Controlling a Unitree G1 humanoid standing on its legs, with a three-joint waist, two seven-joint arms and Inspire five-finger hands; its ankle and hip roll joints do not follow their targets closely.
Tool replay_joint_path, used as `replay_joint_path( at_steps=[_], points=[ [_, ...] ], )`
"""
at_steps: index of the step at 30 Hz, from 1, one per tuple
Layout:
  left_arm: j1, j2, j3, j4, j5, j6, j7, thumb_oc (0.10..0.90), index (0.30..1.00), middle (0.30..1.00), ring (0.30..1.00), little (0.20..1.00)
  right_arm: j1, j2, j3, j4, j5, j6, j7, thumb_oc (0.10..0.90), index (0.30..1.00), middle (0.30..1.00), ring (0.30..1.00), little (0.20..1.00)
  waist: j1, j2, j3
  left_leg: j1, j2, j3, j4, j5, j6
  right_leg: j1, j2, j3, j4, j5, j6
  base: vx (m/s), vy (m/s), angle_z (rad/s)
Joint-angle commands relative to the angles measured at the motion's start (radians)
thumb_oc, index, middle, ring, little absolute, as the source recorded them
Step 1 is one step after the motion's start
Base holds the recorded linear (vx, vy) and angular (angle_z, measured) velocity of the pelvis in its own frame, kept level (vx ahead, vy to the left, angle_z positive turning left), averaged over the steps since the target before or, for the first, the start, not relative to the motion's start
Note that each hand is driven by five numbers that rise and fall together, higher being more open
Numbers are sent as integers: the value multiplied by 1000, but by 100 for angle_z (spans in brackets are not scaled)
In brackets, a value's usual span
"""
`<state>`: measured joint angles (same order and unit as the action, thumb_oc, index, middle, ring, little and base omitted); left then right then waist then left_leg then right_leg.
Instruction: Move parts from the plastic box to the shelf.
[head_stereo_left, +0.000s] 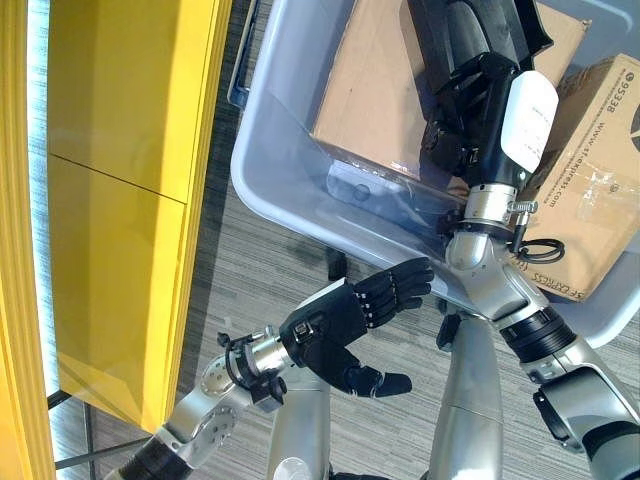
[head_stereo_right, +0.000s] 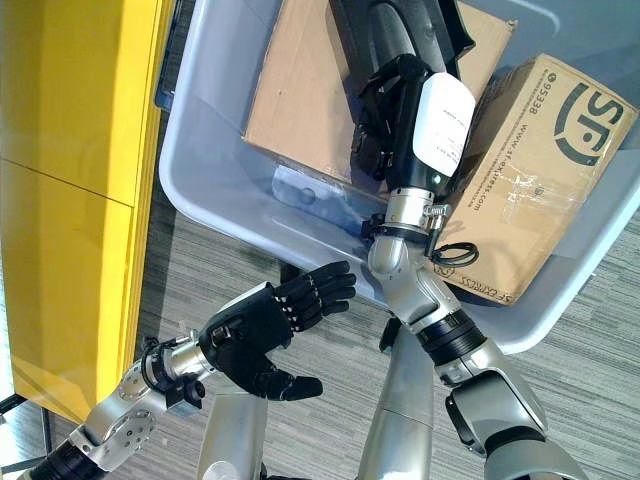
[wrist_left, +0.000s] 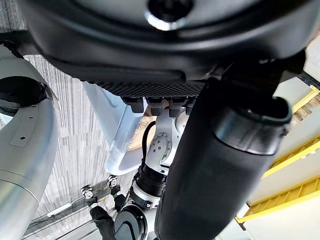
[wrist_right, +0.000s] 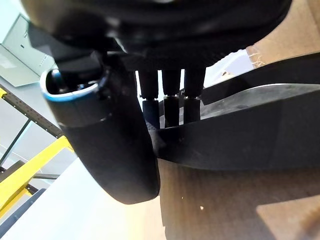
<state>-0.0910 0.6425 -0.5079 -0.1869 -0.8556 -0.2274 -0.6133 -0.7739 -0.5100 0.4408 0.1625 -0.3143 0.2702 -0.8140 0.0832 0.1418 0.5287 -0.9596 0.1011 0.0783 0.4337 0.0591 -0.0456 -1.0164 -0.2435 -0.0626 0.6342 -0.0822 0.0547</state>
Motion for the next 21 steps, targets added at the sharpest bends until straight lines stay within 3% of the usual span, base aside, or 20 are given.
replay_joint_path(
  at_steps=[1, 6, 11, 13, 21],
  points=[
    [66, -50, -24, -132, 15, -75, -26, 900, 1000, 1000, 1000, 1000, 70, -96, -135, 70, 62, 74, 47, 400, 300, 300, 300, 300, -16, 70, -9, 12, -11, 36, -24, -69, 24, 51, 74, -18, 59, -119, -39, 0, 0, 0],
    [61, -48, -20, -137, 9, -70, -24, 900, 1000, 1000, 1000, 1000, 77, -100, -128, 71, 49, 62, 52, 400, 300, 300, 300, 300, -19, 71, -9, 11, -10, 38, -24, -68, 24, 48, 75, -15, 60, -120, -39, 0, 0, 0],
    [69, -42, -8, -145, 5, -64, -30, 900, 1000, 1000, 1000, 1000, 87, -101, -126, 35, 26, 5, 54, 400, 300, 300, 300, 300, -22, 67, -9, 25, -8, 38, -33, -65, 22, 63, 77, -15, 50, -117, -38, 0, 0, 0],
    [79, -36, 1, -153, 4, -63, -33, 900, 1000, 1000, 1000, 1000, 106, -102, -125, -25, 17, -36, 58, 400, 300, 300, 300, 300, -29, 59, -9, 40, -7, 39, -43, -62, 20, 78, 81, -14, 36, -112, -36, 0, 0, 0],
    [100, -39, 13, -170, -3, -72, -36, 900, 1000, 1000, 1000, 1000, 169, -90, -118, -197, -22, -99, 58, 400, 300, 300, 300, 300, -54, 46, -9, 88, 1, 54, -60, -65, 16, 119, 87, -2, 10, -106, -35, 5, 20, -4]
  ],
)
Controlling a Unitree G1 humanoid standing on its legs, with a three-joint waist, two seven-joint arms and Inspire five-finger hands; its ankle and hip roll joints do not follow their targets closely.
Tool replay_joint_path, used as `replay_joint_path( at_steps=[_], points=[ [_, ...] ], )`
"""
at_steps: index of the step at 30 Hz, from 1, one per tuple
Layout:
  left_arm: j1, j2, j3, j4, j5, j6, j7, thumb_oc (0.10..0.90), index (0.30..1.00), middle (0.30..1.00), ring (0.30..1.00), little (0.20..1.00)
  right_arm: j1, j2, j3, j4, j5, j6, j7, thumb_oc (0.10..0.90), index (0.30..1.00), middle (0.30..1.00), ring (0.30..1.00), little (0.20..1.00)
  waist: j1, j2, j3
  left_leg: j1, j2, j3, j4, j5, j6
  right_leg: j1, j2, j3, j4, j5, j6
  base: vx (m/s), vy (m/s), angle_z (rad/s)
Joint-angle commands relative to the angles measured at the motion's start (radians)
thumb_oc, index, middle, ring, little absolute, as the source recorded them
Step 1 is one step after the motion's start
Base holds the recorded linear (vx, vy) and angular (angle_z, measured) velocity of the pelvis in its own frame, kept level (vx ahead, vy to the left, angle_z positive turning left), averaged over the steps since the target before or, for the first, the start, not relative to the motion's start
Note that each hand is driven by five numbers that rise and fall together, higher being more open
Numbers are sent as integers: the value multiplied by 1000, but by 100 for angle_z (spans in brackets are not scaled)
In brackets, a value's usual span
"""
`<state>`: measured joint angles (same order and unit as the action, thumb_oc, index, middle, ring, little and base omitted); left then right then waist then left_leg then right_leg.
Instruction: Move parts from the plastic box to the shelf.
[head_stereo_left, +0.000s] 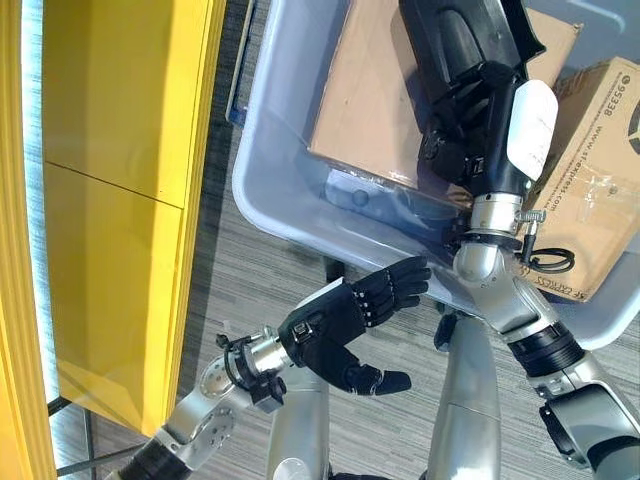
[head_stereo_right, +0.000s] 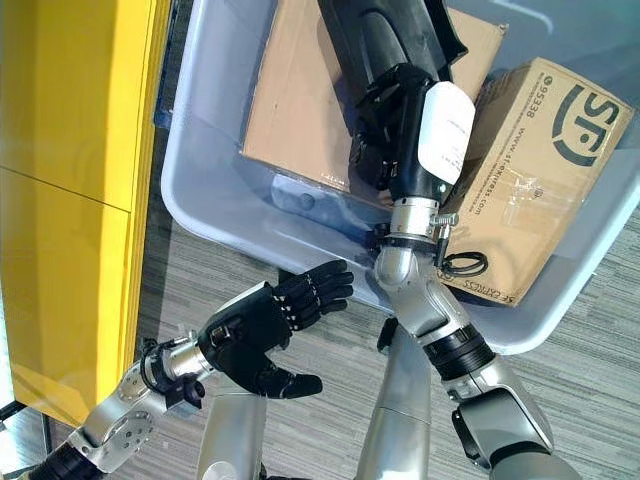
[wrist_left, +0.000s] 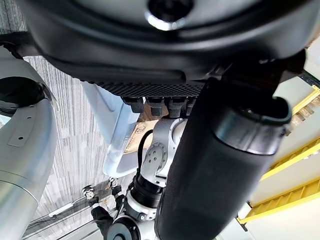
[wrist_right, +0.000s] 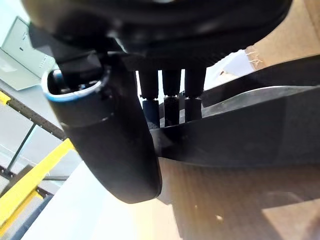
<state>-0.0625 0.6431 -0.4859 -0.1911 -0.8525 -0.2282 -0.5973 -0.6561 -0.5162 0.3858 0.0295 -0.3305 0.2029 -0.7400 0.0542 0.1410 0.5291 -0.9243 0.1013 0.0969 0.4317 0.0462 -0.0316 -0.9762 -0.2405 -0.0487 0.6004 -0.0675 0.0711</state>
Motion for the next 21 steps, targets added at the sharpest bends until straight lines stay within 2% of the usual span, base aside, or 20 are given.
replay_joint_path(
  at_steps=[1, 8, 17, 21],
  points=[
    [70, -41, -11, -169, -7, -70, -46, 900, 1000, 1000, 1000, 1000, 56, -83, -61, -89, -8, -34, -11, 400, 300, 300, 300, 300, -29, 45, -9, 58, 1, 37, -59, -53, 1, 83, 85, -13, 42, -120, -51, 14, 40, -15],
    [66, -44, -14, -184, -12, -65, -19, 900, 1000, 1000, 1000, 1000, 68, -89, -59, -225, -19, -77, 5, 400, 300, 300, 300, 300, -46, 40, -9, 97, 4, 44, -75, -53, -4, 118, 89, -2, 15, -112, -48, 12, 27, -6],
    [61, -50, -26, -187, -12, -65, 1, 900, 1000, 1000, 1000, 1000, 62, -100, -50, -340, -39, -32, 36, 400, 300, 300, 300, 300, -57, 33, -9, 132, 8, 52, -74, -59, -7, 147, 91, 2, 13, -118, -51, 11, 10, -5],
    [56, -53, -20, -183, -19, -58, -7, 900, 1000, 1000, 1000, 1000, 55, -101, -54, -335, -55, -45, 34, 400, 300, 300, 300, 300, -56, 29, -9, 140, 9, 52, -75, -60, -5, 157, 95, 0, 12, -119, -54, 0, 0, 0]
  ],
)
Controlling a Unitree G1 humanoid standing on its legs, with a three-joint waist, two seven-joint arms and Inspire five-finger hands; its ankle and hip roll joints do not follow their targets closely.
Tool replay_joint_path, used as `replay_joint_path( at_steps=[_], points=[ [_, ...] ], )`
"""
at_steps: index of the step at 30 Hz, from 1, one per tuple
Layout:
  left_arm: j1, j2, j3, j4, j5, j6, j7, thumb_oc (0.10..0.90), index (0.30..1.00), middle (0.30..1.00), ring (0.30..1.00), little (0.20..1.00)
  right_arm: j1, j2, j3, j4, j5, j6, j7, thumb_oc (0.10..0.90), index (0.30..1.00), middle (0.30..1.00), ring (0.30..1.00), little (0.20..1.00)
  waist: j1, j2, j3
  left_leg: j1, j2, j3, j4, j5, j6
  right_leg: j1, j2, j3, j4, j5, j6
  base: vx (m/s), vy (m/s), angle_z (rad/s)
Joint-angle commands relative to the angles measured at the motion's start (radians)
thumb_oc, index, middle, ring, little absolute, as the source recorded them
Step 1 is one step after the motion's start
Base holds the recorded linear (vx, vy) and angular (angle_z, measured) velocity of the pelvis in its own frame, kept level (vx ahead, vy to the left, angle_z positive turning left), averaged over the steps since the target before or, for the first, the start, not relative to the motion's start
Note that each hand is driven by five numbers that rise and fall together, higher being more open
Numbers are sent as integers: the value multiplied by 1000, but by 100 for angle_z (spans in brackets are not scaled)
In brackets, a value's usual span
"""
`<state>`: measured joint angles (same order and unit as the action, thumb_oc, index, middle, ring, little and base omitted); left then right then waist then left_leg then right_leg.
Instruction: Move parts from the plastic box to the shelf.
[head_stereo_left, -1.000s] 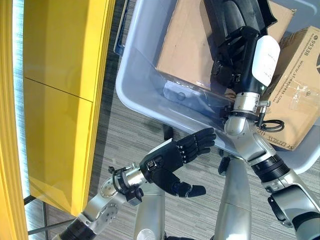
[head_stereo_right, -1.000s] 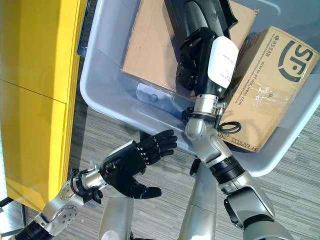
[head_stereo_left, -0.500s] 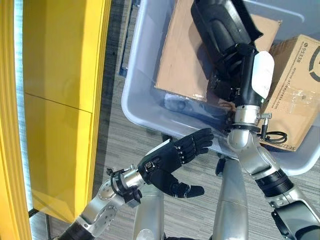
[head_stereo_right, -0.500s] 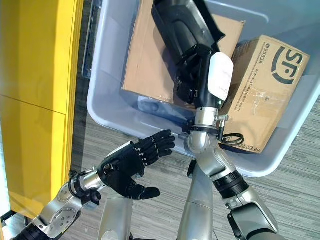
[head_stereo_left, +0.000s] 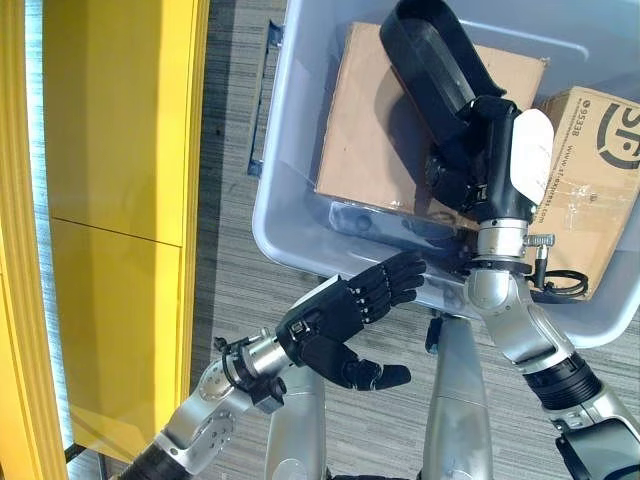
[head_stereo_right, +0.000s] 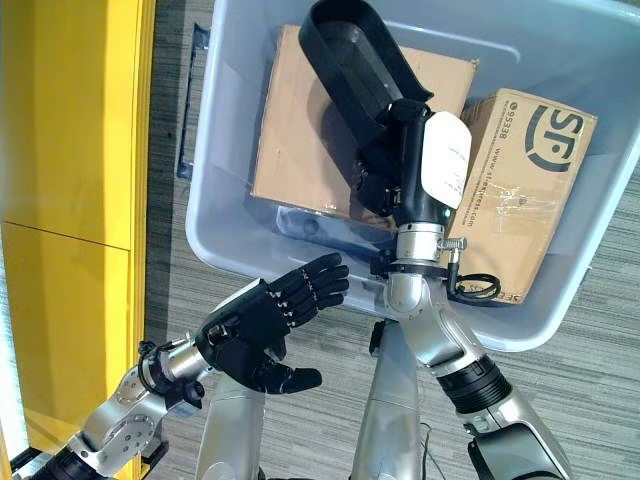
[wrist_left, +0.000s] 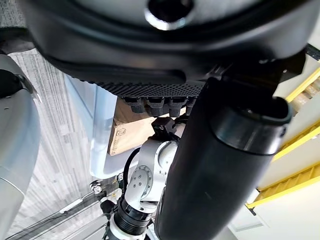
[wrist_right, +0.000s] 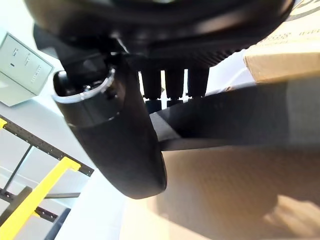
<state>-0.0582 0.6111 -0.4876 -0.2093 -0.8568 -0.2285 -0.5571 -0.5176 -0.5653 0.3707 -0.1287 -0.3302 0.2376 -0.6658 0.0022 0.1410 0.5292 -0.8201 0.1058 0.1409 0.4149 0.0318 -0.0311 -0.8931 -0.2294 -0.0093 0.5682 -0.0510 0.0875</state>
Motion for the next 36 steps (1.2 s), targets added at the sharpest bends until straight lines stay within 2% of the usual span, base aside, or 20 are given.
replay_joint_path(
  at_steps=[1, 7, 8, 10, 11, 12, 18, 25, 31, 36],
  points=[
    [52, -19, -21, -163, -13, -59, -47, 900, 1000, 1000, 1000, 1000, -84, -53, -41, -181, -59, -82, -39, 400, 300, 300, 300, 300, -5, 26, -9, 40, 5, 6, -59, -47, -5, 79, 83, -40, 44, -137, -70, 0, 0, 0],
    [43, -19, -17, -169, -6, -36, -44, 900, 1000, 1000, 1000, 1000, -127, -78, -62, -191, -80, -73, -41, 400, 300, 300, 300, 300, 1, 20, -9, 59, 4, -1, -67, -45, -3, 100, 82, -47, 36, -136, -72, -12, -14, 0],
    [36, -16, -8, -173, -8, -34, -48, 900, 1000, 1000, 1000, 1000, -148, -87, -73, -194, -82, -74, -34, 400, 300, 300, 300, 300, 5, 23, -9, 40, 8, 6, -75, -20, 4, 80, 83, -57, 29, -113, -78, -48, -11, 1],
    [40, -11, -4, -175, -12, -32, -57, 900, 1000, 1000, 1000, 1000, -172, -105, -93, -198, -74, -71, -18, 400, 300, 300, 300, 300, 8, 23, -9, 55, 6, 6, -80, -22, 4, 97, 78, -63, 22, -112, -77, -12, -16, 1],
    [46, -11, -8, -174, -11, -31, -59, 900, 1000, 1000, 1000, 1000, -170, -107, -95, -196, -70, -71, -13, 400, 300, 300, 300, 300, 6, 20, -9, 78, 1, -3, -74, -43, -4, 120, 77, -54, 26, -132, -72, 0, 0, 0],
    [41, -9, -2, -175, -11, -31, -62, 900, 1000, 1000, 1000, 1000, -185, -114, -104, -202, -65, -67, -3, 400, 300, 300, 300, 300, 9, 22, -9, 63, 5, 6, -81, -22, 4, 104, 77, -65, 19, -112, -78, 0, 0, 0],
    [50, -6, 12, -183, -22, -36, -85, 900, 1000, 1000, 1000, 1000, -186, -127, -118, -220, -47, -60, 56, 400, 300, 300, 300, 300, 3, 20, -9, 121, 8, 16, -91, -28, 0, 156, 68, -69, -5, -106, -75, -12, -1, 0],
    [59, 1, 60, -205, -69, 14, -94, 900, 1000, 1000, 1000, 1000, -132, -117, -138, -233, 32, -105, 52, 400, 300, 300, 300, 300, -12, 5, -9, 276, 21, 20, -122, -37, 0, 295, 62, -85, -10, -130, -79, 51, 2, 0],
    [63, -15, 70, -197, -87, 30, -114, 900, 1000, 1000, 1000, 1000, -141, -115, -156, -264, 54, -108, 92, 400, 300, 300, 300, 300, -23, 18, -9, 389, 29, 23, -184, -22, -14, 382, 53, -85, -32, -141, -76, 68, 34, -5],
    [72, -26, 104, -200, -93, 57, -124, 900, 1000, 1000, 1000, 1000, -110, -106, -166, -294, 126, -139, 129, 400, 300, 300, 300, 300, -31, 15, -9, 455, 38, 26, -202, -19, -17, 432, 57, -86, -33, -144, -77, 38, -9, 1]
  ],
)
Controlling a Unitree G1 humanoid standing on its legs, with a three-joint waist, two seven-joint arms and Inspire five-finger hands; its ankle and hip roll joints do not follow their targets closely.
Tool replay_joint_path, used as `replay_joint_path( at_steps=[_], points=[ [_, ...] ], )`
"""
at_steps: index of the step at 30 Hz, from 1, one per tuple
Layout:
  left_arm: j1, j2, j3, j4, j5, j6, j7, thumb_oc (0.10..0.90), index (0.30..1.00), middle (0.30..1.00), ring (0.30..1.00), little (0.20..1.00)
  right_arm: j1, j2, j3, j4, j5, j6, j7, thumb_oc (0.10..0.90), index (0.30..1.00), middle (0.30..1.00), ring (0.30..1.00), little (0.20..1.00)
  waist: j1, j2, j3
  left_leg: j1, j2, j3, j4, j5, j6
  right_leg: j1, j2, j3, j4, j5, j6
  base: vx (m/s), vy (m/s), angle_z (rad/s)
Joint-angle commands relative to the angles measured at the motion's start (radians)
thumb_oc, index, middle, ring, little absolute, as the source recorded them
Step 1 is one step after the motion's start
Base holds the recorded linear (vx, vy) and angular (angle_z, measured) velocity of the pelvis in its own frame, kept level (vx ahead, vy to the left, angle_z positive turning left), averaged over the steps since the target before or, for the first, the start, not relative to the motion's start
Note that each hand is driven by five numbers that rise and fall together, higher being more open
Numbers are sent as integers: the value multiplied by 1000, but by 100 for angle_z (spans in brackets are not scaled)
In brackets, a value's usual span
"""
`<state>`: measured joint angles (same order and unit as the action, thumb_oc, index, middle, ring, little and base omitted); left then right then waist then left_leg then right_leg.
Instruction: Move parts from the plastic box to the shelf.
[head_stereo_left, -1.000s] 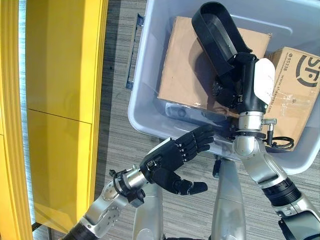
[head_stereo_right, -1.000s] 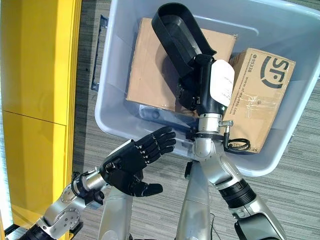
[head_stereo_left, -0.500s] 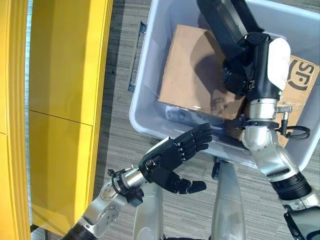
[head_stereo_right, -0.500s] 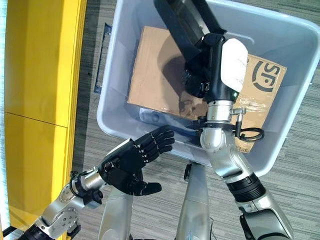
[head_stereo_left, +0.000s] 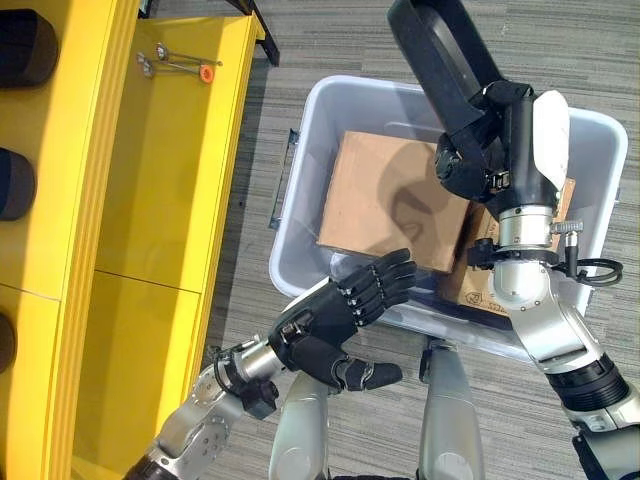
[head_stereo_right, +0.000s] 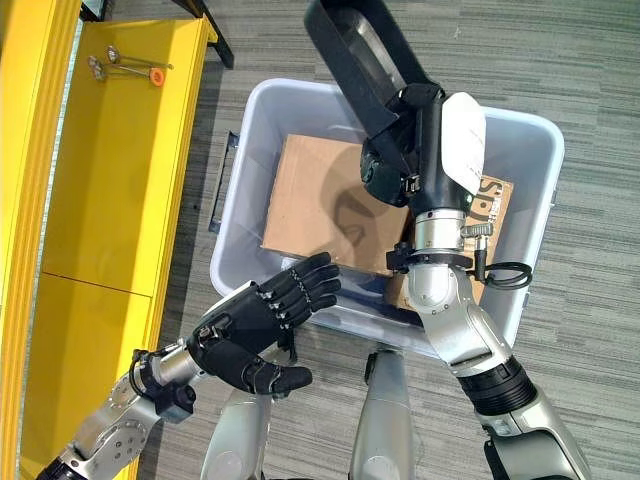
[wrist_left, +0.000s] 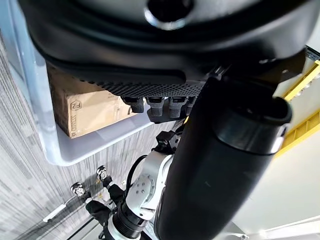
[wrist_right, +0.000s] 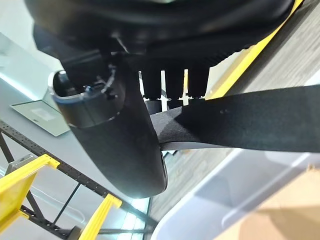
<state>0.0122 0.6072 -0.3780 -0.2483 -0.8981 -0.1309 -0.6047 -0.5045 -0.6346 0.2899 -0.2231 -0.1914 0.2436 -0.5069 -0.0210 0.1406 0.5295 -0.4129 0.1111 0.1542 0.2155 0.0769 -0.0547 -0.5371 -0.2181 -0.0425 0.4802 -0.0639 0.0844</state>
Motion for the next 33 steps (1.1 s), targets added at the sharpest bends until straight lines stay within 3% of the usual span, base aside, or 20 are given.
replay_joint_path(
  at_steps=[1, 4, 10, 19, 28, 32, 33],
  points=[
    [3, -25, -2, -156, -53, -40, -75, 900, 1000, 1000, 1000, 1000, -116, -35, -87, -204, 6, -145, -26, 400, 300, 300, 300, 300, -11, 14, -9, 67, 34, 12, -11, -63, 5, 92, 45, -53, 50, -131, -73, 0, 0, 0],
    [10, -28, 20, -147, -57, -26, -83, 900, 1000, 1000, 1000, 1000, -90, -33, -98, -208, 21, -158, -30, 400, 300, 300, 300, 300, -20, 8, -10, 125, 37, 9, -40, -58, 1, 145, 46, -54, 21, -125, -70, 58, 11, -3],
    [51, -34, 62, -117, -58, -9, -119, 900, 1000, 1000, 1000, 1000, 48, -65, -172, -224, 40, -226, 10, 400, 300, 300, 300, 300, -33, -12, -107, 231, 61, 7, -156, -25, -23, 280, 36, -64, -148, -75, -40, 91, 11, -2],
    [92, -30, 115, -81, -50, 30, -182, 900, 1000, 1000, 1000, 1000, 178, -79, -227, -174, 80, -251, 99, 400, 300, 300, 300, 300, -32, -56, -230, 347, 103, 38, -290, 33, -58, 459, 31, -104, -348, -4, -3, 103, -25, -4],
    [131, -31, 201, -75, 0, 53, -217, 900, 1000, 1000, 1000, 1000, 352, -80, -273, -164, 231, -281, 349, 400, 300, 300, 300, 300, -53, -98, -322, 423, 111, 84, -303, -3, -54, 537, 6, -114, -495, 91, 48, 69, -17, 0],
    [150, -4, 284, -96, -15, -33, -166, 900, 1000, 1000, 1000, 1000, 436, -117, -334, -172, 295, -283, 507, 400, 300, 300, 300, 300, -62, -121, -343, 452, 113, 98, -303, -20, -51, 562, 9, -118, -519, 104, 58, 25, -56, -12],
    [165, 5, 355, -104, -6, -58, -149, 900, 1000, 1000, 1000, 1000, 496, -142, -378, -182, 330, -280, 585, 400, 300, 300, 300, 300, -59, -135, -354, 462, 111, 95, -303, -26, -47, 576, 13, -123, -523, 103, 61, 10, -81, -13]
  ],
)
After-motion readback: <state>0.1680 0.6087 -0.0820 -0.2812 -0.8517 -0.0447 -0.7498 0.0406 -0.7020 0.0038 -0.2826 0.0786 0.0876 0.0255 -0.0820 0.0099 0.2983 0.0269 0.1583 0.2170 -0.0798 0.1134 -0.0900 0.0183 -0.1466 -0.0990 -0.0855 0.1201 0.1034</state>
